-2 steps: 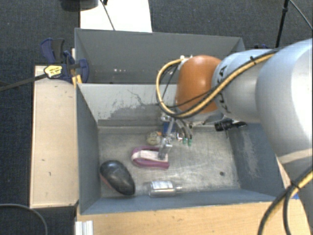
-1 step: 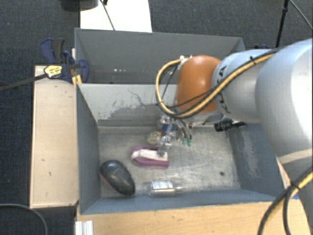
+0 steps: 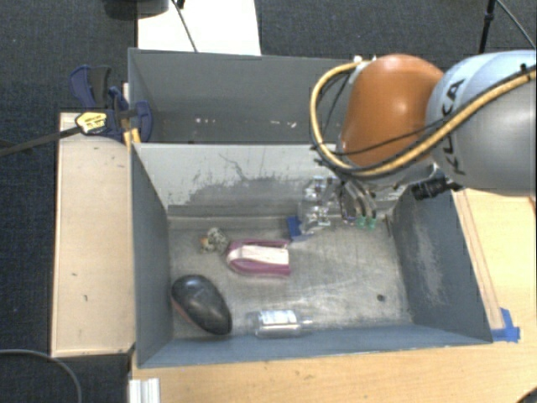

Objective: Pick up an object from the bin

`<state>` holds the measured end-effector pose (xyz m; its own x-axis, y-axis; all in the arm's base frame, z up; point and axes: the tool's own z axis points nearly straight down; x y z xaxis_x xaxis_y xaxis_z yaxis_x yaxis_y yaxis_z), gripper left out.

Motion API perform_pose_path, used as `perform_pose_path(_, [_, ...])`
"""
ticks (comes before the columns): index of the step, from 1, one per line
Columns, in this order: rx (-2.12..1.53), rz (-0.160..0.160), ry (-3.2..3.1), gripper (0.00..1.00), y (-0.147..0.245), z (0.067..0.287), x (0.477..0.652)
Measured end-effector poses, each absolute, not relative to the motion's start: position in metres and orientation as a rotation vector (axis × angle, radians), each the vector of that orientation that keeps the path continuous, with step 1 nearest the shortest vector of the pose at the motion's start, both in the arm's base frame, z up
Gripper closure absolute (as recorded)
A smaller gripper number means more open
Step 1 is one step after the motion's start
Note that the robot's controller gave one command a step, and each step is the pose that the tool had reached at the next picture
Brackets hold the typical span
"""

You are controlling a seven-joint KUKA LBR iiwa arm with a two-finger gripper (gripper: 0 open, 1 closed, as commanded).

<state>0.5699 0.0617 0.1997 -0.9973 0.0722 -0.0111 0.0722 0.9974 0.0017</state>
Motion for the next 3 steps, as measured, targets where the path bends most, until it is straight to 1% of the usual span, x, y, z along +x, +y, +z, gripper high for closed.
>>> perform_pose_path(1, [0.114,0.001,3.137,0.0,0.062,0.195,0.569])
perform_pose_path(2, [0.448,-0.002,3.104,0.0,0.093,0.095,0.593])
perform_pose_path(3, [0.604,0.001,3.085,0.0,0.118,0.083,0.58])
